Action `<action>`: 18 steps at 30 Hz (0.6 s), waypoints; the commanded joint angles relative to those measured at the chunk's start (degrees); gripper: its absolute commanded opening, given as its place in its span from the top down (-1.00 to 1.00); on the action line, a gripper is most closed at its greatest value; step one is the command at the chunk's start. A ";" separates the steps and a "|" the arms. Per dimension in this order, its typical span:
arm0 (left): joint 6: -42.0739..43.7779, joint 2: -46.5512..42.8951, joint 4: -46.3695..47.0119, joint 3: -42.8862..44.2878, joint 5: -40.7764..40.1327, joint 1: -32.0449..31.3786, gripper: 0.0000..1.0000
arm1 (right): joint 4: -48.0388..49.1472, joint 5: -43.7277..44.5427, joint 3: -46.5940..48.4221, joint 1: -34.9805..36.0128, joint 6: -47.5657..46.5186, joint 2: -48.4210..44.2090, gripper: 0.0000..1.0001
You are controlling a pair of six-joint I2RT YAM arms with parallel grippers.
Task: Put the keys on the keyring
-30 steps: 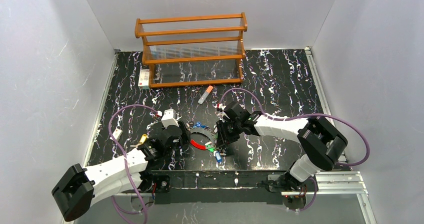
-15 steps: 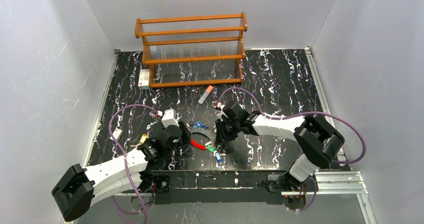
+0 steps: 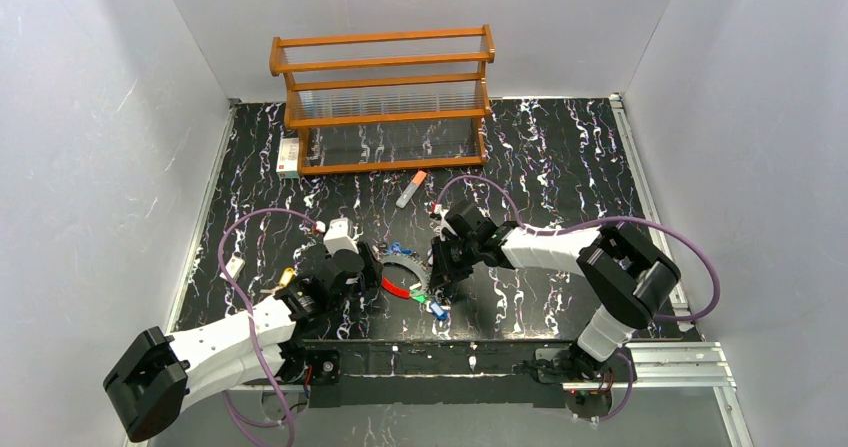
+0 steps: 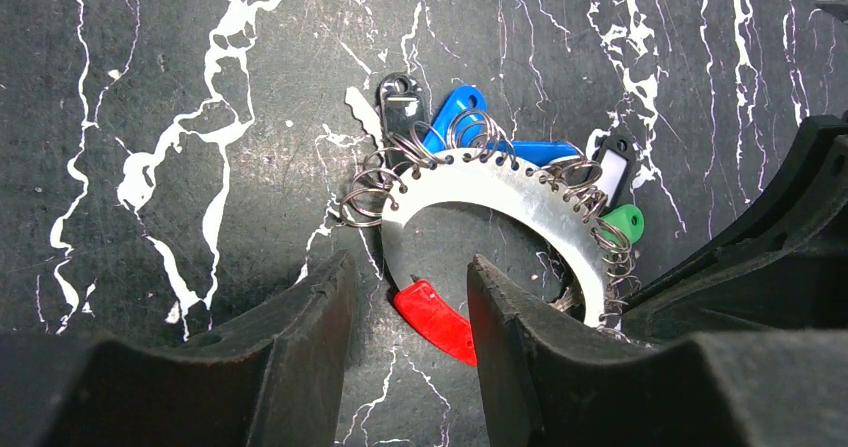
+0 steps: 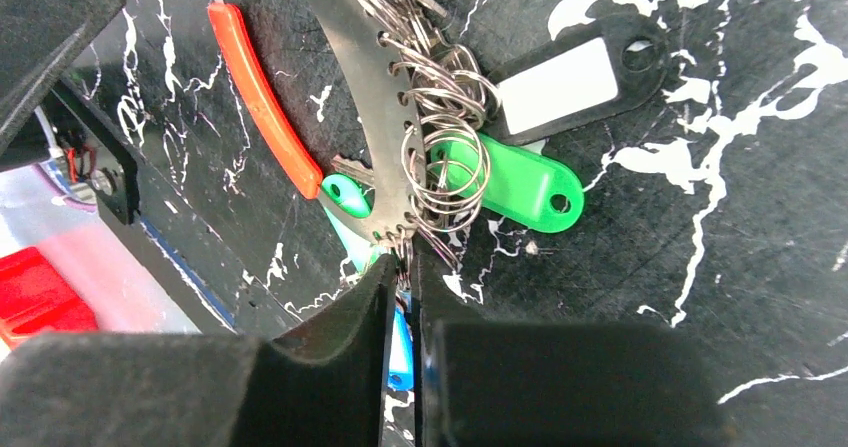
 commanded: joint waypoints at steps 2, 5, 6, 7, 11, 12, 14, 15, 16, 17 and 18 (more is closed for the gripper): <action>0.42 -0.72 -0.16 1.32 -0.43 0.26 0.14 | 4.27 -3.75 -0.73 -0.39 0.98 1.25 0.77; 0.86 -1.03 -0.21 1.43 -0.31 0.25 0.15 | 3.79 -3.81 -0.39 -0.51 0.94 0.65 0.92; 1.08 -1.19 -0.24 1.43 -0.31 0.24 0.15 | 3.35 -3.78 -0.28 -0.53 0.72 0.30 0.93; 1.18 -1.25 -0.25 1.43 -0.36 0.19 0.15 | 2.76 -3.68 -0.13 -0.58 0.35 -0.19 0.91; 1.59 -1.44 -0.25 1.52 -0.41 0.19 0.15 | -0.33 -2.07 0.60 -0.58 -1.00 -2.08 0.36; 1.57 -1.44 -0.25 1.52 -0.41 0.25 0.15 | -1.04 -1.38 0.77 -0.58 -1.31 -2.73 0.25; 1.67 -1.44 -0.17 1.52 -0.36 0.19 0.15 | -2.31 0.15 1.10 -0.58 -1.90 -4.01 0.21; 1.65 -1.37 -0.16 1.52 -0.33 0.18 0.15 | -2.86 0.53 1.30 -0.58 -2.15 -4.72 0.23; 1.72 -1.35 -0.16 1.52 -0.32 0.25 0.15 | -3.11 0.68 1.41 -0.58 -2.32 -5.30 0.27; 1.70 -1.27 -0.09 1.46 -0.24 0.26 0.15 | -3.16 0.63 1.45 -0.58 -2.56 -5.90 0.32; 1.65 -1.20 -0.01 1.44 -0.17 0.26 0.15 | -3.04 0.44 1.48 -0.58 -2.73 -6.33 0.36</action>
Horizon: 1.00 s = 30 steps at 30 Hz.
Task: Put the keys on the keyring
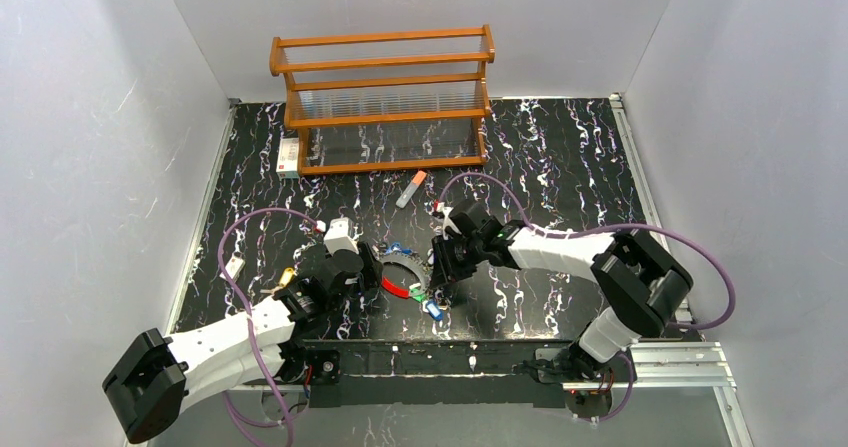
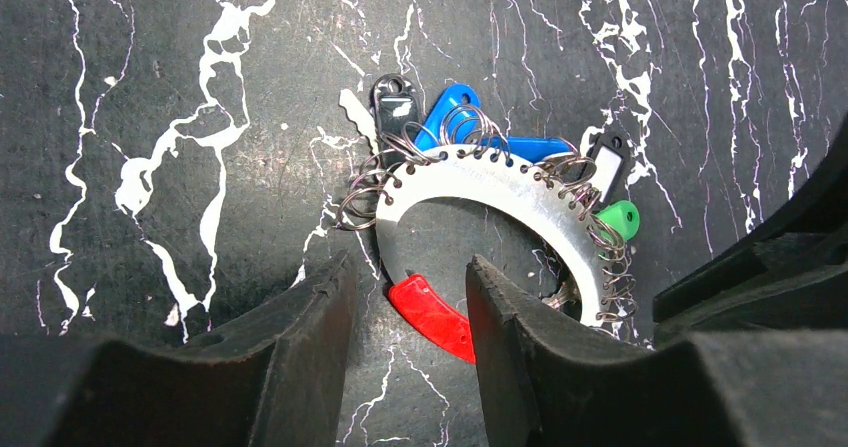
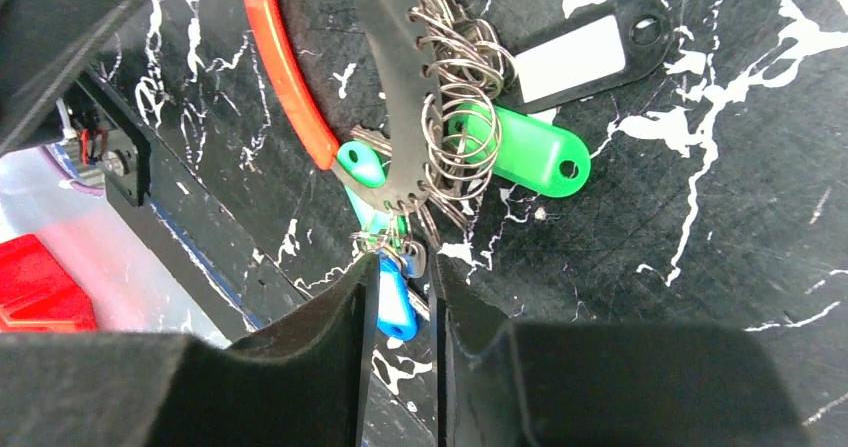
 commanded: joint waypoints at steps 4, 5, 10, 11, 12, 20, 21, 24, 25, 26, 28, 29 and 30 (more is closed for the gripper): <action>0.48 -0.11 0.51 1.39 -0.50 0.25 0.15 | -0.03 -1.11 2.18 -0.23 -1.57 -3.47 0.53; 0.49 0.04 0.60 1.43 -0.46 0.26 0.15 | 0.33 -1.96 2.21 -0.21 -1.36 -2.82 0.55; 0.49 0.36 0.72 1.52 -0.19 0.21 0.16 | 2.57 -4.30 1.96 -0.25 0.47 1.15 0.62; 0.45 0.36 0.67 1.52 -0.19 0.25 0.16 | 2.53 -4.09 1.93 -0.22 0.82 1.70 0.62; 0.46 0.28 0.57 1.57 -0.19 0.25 0.16 | 2.37 -3.60 1.98 -0.21 1.02 2.17 0.62; 0.43 -0.04 0.44 1.52 -0.27 0.25 0.16 | 2.62 -1.83 1.33 -0.22 1.51 2.94 0.58; 0.42 0.00 0.53 1.52 -0.23 0.26 0.16 | 3.02 -2.07 1.23 -0.21 1.65 3.24 0.58; 0.58 0.26 0.48 1.84 -0.19 0.24 0.16 | 4.24 -3.62 1.16 -0.23 1.99 4.34 0.55; 0.59 0.27 0.39 1.94 -0.11 0.25 0.16 | 4.70 -3.96 1.14 -0.21 2.12 4.77 0.52; 0.72 0.27 0.25 1.96 -0.16 0.21 0.16 | 5.05 -4.22 1.13 -0.25 2.13 5.20 0.50; 0.89 0.12 0.19 2.05 -0.25 0.26 0.16 | 5.36 -4.86 1.28 -0.21 2.15 6.02 0.48; 0.94 -0.02 0.19 2.05 -0.27 0.23 0.16 | 5.34 -4.95 1.37 -0.21 2.07 6.27 0.49; 1.09 -0.16 0.19 2.04 -0.32 0.22 0.16 | 5.34 -5.07 1.50 -0.21 1.92 6.41 0.53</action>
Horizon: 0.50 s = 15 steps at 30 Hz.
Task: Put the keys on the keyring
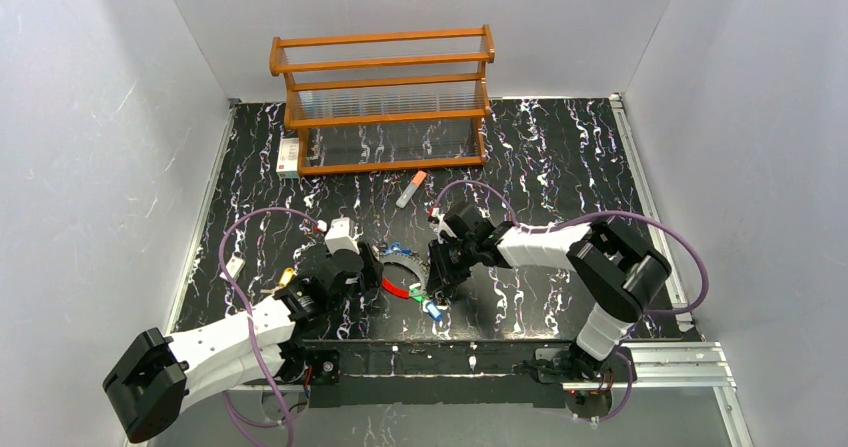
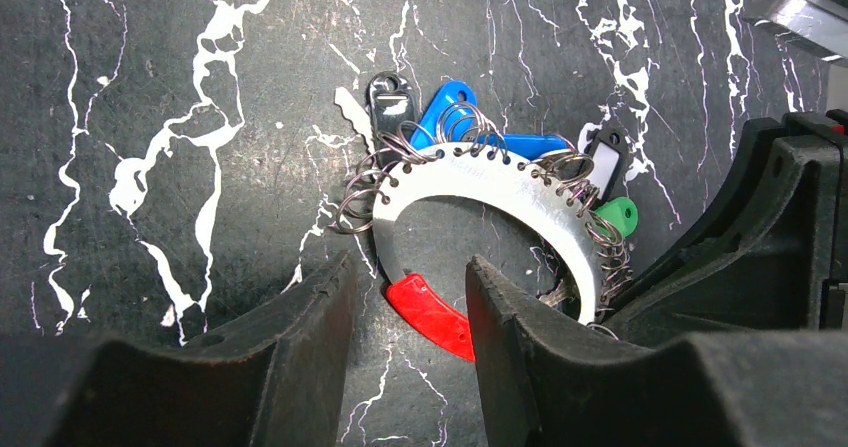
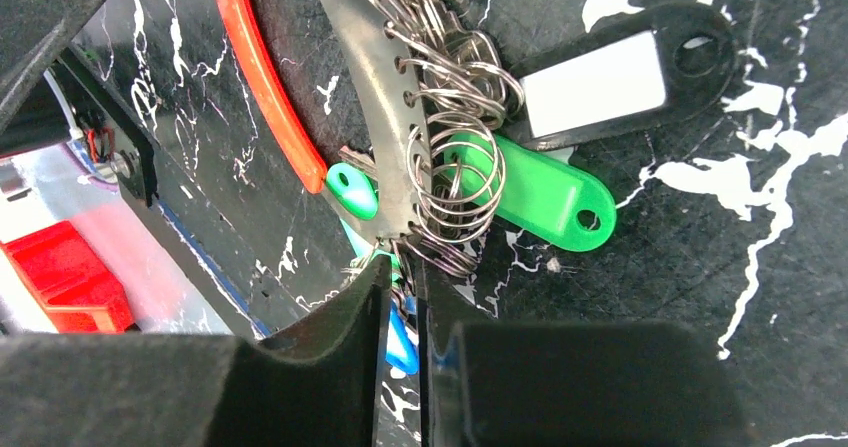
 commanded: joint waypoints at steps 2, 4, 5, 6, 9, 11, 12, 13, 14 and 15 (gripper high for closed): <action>1.55 -0.68 0.15 2.07 -0.84 0.19 0.16 | 1.30 -1.51 1.60 -0.21 -0.51 1.04 0.72; 2.66 -1.13 0.06 2.34 -0.92 0.21 0.16 | -0.50 -0.89 2.57 -0.21 -2.06 0.50 0.97; 3.39 -1.39 0.10 2.48 -0.89 0.24 0.16 | -1.63 -0.62 3.54 -0.23 -3.27 0.23 0.97; 4.23 -1.68 0.25 2.63 -0.92 0.21 0.16 | -2.94 -0.57 4.38 -0.21 -4.69 -0.10 0.97; 8.05 -2.63 1.64 3.15 0.20 0.23 0.16 | -7.59 0.17 7.48 -0.21 -10.57 -1.66 0.97; 12.00 -3.25 3.31 3.53 1.76 0.25 0.16 | -10.44 2.26 9.22 -0.21 -14.36 -3.26 0.97; 13.78 -3.53 4.24 3.69 2.82 0.24 0.15 | -11.93 4.09 10.03 -0.23 -16.12 -4.08 0.97; 15.68 -3.83 5.42 3.80 3.85 0.23 0.16 | -12.63 5.40 10.55 -0.21 -18.53 -4.97 0.97; 17.35 -3.99 6.45 3.97 4.96 0.24 0.15 | -13.27 6.55 10.92 -0.21 -20.40 -5.91 0.97; 19.13 -4.09 7.42 4.14 6.01 0.26 0.15 | -13.63 7.43 11.13 -0.21 -22.74 -6.81 0.97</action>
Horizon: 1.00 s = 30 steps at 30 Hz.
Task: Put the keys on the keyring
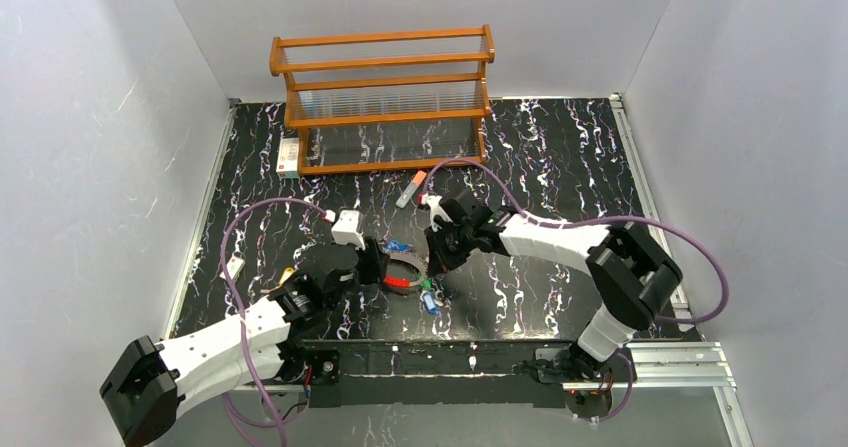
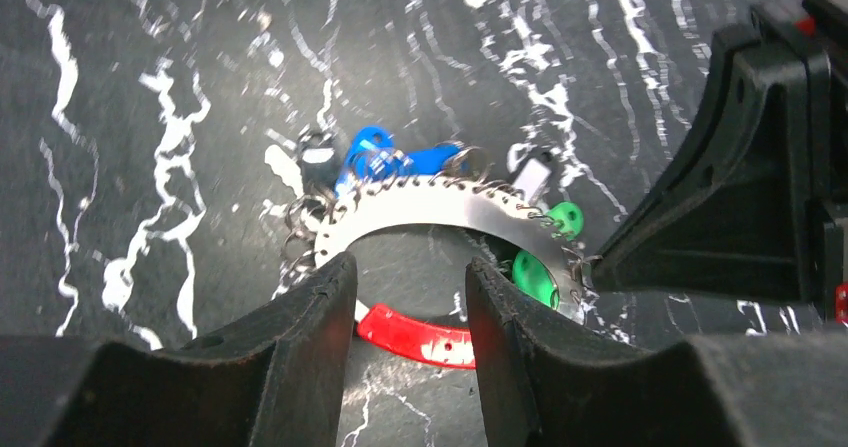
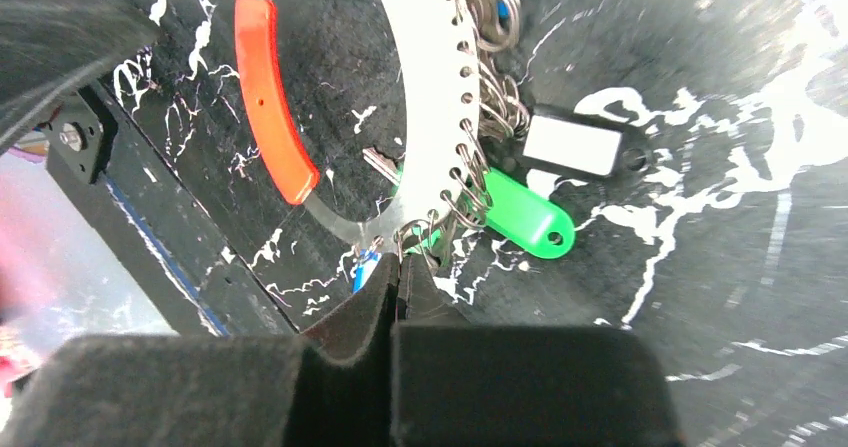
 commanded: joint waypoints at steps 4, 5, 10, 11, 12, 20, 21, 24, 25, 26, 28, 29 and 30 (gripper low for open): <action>14.50 -1.61 8.00 3.43 7.86 0.25 0.15 | -4.03 7.76 2.55 -0.21 -17.87 -9.32 0.97; 15.78 -1.57 8.89 3.56 8.97 0.19 0.15 | -3.44 7.76 1.93 -0.21 -19.76 -10.31 0.97; 22.50 -0.44 13.74 3.69 17.46 0.24 0.15 | -0.18 6.89 -0.68 -0.19 -28.17 -15.09 0.97; 24.20 -0.02 14.48 3.69 19.59 0.26 0.15 | 0.77 6.67 -1.15 -0.16 -29.20 -15.91 0.97; 25.90 0.35 15.15 3.64 21.30 0.24 0.15 | 1.47 6.26 -1.61 -0.20 -30.25 -16.68 0.97; 39.46 -0.54 21.33 -0.10 31.75 0.20 0.19 | 5.48 -2.48 -5.79 -0.19 -38.14 -22.10 0.97; 40.64 -0.88 22.23 -0.50 32.40 0.24 0.19 | 6.42 -3.80 -6.64 -0.21 -38.93 -22.82 0.97; 43.58 -1.17 24.20 -0.88 34.45 0.20 0.19 | 8.02 -7.26 -8.81 -0.20 -41.58 -24.74 0.97; 44.31 -0.90 24.62 -0.84 34.98 0.25 0.20 | 9.08 -7.55 -9.52 -0.18 -41.77 -25.24 0.97; 44.91 -0.49 25.00 -0.74 35.58 0.20 0.21 | 9.91 -7.73 -10.07 -0.13 -41.94 -25.69 0.97; 45.71 0.86 25.77 -0.33 37.37 0.18 0.23 | 10.39 -9.12 -10.44 -0.15 -42.97 -26.31 0.97; 45.96 1.84 26.27 -0.14 38.12 0.20 0.25 | 10.64 -9.68 -10.57 -0.18 -43.29 -26.48 0.97; 46.12 2.82 26.77 0.16 38.89 0.21 0.27 | 10.73 -10.06 -10.60 -0.21 -43.44 -26.33 0.97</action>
